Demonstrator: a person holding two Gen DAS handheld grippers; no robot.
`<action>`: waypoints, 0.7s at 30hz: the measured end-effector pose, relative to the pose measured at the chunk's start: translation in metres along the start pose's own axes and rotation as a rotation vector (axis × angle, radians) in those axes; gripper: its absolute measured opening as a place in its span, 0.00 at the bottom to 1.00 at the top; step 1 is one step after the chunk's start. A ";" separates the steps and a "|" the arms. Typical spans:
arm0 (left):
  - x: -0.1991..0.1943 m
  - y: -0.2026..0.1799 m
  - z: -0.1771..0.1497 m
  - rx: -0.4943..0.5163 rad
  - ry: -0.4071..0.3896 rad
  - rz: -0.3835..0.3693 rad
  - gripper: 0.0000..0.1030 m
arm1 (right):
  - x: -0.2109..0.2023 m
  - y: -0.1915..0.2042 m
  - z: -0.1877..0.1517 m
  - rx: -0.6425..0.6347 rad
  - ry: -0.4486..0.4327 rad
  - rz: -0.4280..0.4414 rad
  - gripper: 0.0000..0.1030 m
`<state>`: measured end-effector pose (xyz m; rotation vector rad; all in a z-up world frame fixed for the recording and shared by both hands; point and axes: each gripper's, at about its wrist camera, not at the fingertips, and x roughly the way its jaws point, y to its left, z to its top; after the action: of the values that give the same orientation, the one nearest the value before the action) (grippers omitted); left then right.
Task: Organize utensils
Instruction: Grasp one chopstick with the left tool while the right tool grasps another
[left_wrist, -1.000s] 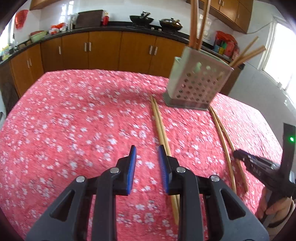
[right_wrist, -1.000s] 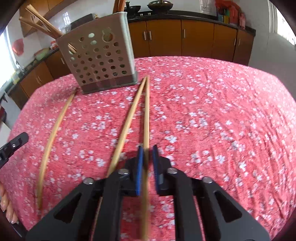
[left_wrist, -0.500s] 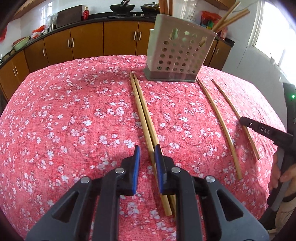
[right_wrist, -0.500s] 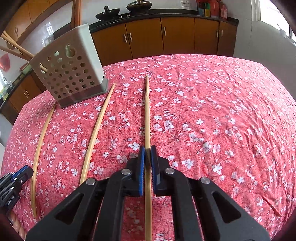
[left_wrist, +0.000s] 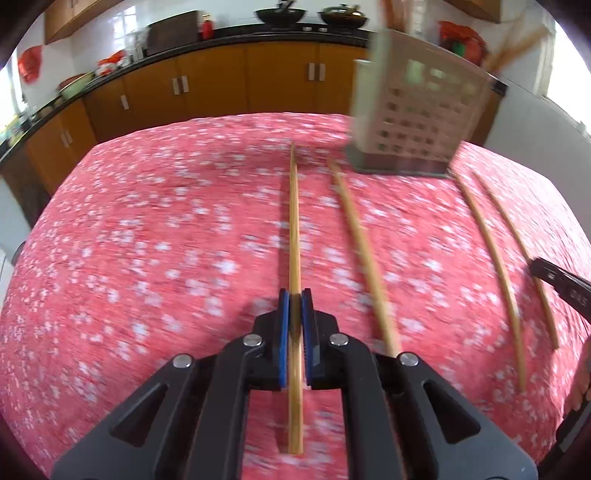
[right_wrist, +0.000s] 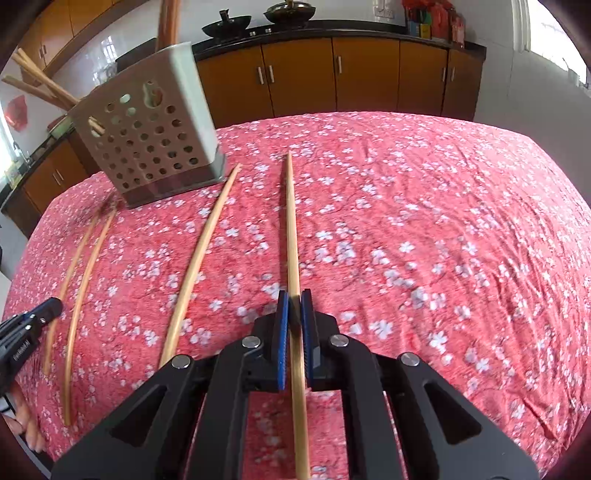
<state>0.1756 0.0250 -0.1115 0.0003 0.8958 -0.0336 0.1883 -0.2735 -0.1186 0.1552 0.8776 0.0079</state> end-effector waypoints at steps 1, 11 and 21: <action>0.001 0.008 0.002 -0.013 0.001 0.010 0.08 | 0.001 -0.002 0.002 0.002 -0.004 -0.010 0.08; 0.007 0.044 0.014 -0.066 -0.026 -0.004 0.10 | 0.013 -0.015 0.017 0.009 -0.035 -0.045 0.08; 0.004 0.049 0.013 -0.093 -0.028 -0.033 0.10 | 0.012 -0.018 0.014 0.026 -0.036 -0.028 0.08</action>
<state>0.1897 0.0740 -0.1077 -0.1011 0.8688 -0.0230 0.2055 -0.2926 -0.1221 0.1670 0.8440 -0.0328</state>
